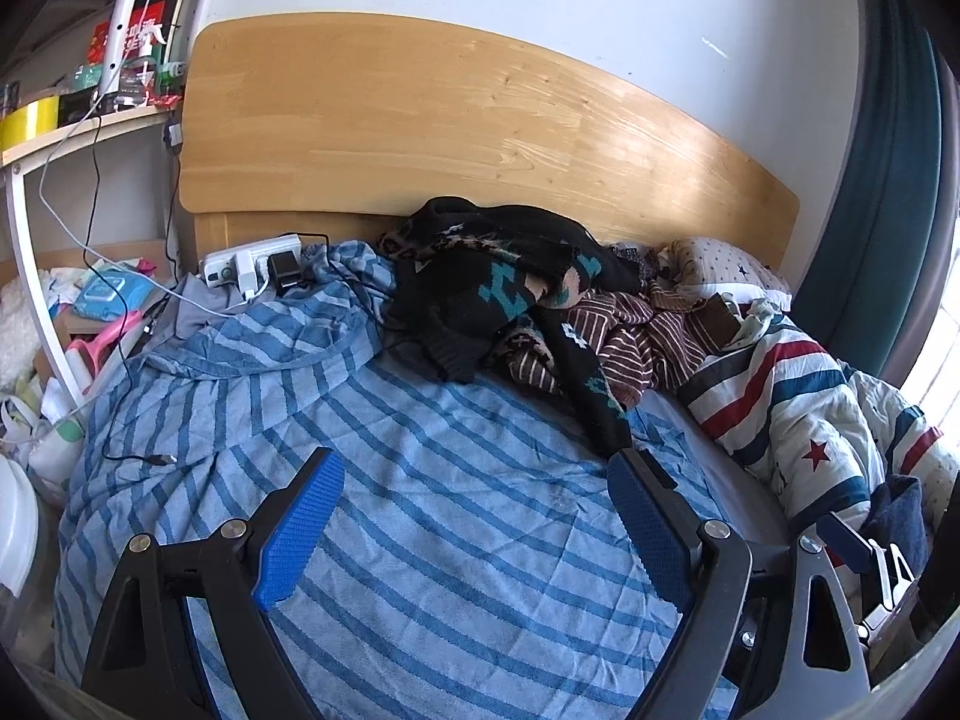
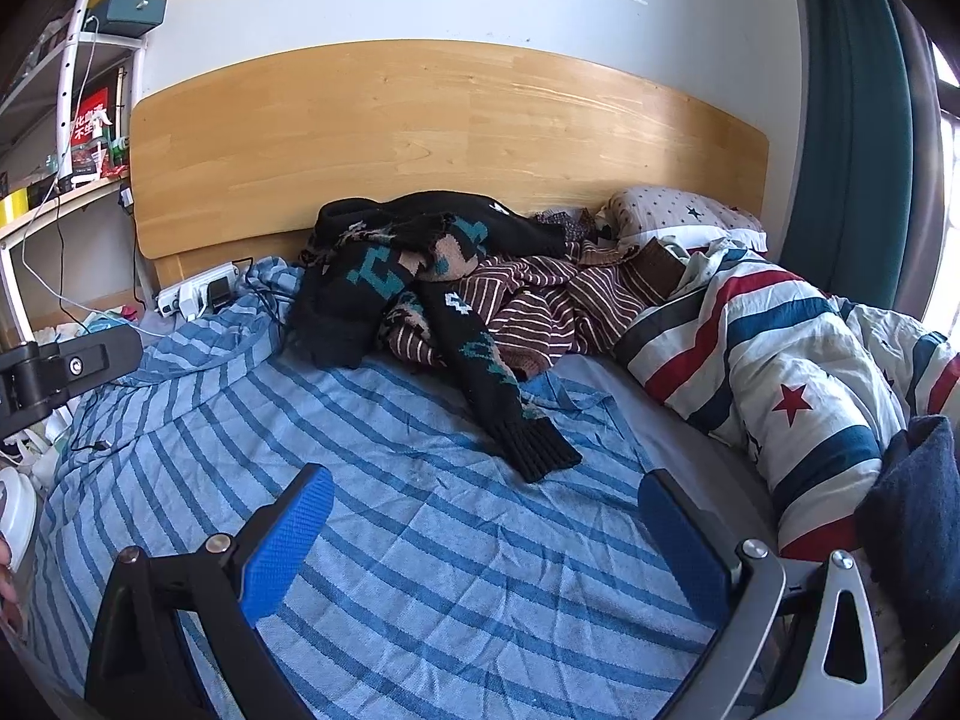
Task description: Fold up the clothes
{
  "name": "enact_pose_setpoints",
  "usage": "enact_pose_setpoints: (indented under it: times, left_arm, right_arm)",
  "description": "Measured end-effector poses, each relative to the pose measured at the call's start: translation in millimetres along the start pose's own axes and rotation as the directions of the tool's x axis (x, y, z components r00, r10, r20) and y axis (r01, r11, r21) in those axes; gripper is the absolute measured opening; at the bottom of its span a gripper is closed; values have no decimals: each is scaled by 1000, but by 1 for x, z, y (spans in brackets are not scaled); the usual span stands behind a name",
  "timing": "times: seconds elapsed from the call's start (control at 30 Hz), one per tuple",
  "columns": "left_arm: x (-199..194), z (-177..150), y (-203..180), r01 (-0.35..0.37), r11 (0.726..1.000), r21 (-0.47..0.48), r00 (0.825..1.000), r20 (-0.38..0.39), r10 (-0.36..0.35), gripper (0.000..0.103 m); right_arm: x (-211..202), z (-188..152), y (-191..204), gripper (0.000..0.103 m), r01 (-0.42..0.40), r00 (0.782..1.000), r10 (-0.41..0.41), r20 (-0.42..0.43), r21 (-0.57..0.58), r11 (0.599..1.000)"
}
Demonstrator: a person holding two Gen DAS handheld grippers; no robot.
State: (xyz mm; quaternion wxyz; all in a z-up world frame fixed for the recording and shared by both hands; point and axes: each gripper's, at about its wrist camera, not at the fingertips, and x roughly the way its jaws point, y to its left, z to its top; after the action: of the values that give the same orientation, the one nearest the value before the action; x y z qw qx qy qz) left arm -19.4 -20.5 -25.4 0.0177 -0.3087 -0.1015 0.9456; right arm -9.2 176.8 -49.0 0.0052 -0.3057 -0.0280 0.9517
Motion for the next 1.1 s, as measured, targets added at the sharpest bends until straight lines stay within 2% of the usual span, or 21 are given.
enact_pose_setpoints:
  times: [0.2, 0.47, 0.73, 0.83, 0.87, 0.93, 1.07, 1.1]
  left_arm:
    - [19, 4, -7, -68, 997, 29, 998, 4, 68, 89]
    - [67, 13, -9, -62, 998, -1, 996, -56, 62, 89]
    - [143, 32, 5, -90, 995, -31, 987, -134, 85, 89]
    - [176, 40, 15, -114, 993, -32, 980, -171, 107, 85]
    - [187, 43, 18, -122, 992, -32, 977, -182, 114, 81]
    - [209, 49, 24, -138, 990, -31, 970, -206, 129, 81]
    - [240, 61, 38, -123, 990, -70, 968, -227, 104, 81]
    - [247, 64, 41, -120, 990, -77, 969, -224, 100, 81]
  right_arm:
    - [11, 1, -8, 103, 4, 1000, -3, -19, 30, 1000]
    - [47, 6, -7, 103, 34, 999, -34, -35, 4, 999]
    - [132, 26, -1, 103, 44, 995, -47, -85, -36, 998]
    - [178, 32, -1, 103, 51, 988, -54, -147, -24, 998]
    - [194, 34, -2, 101, 54, 983, -55, -176, -11, 998]
    - [222, 36, -5, 93, 54, 974, -51, -220, 11, 998]
    - [265, 37, -7, 75, 66, 952, -53, -302, 33, 997]
    - [273, 37, -7, 74, 67, 945, -50, -324, 40, 997]
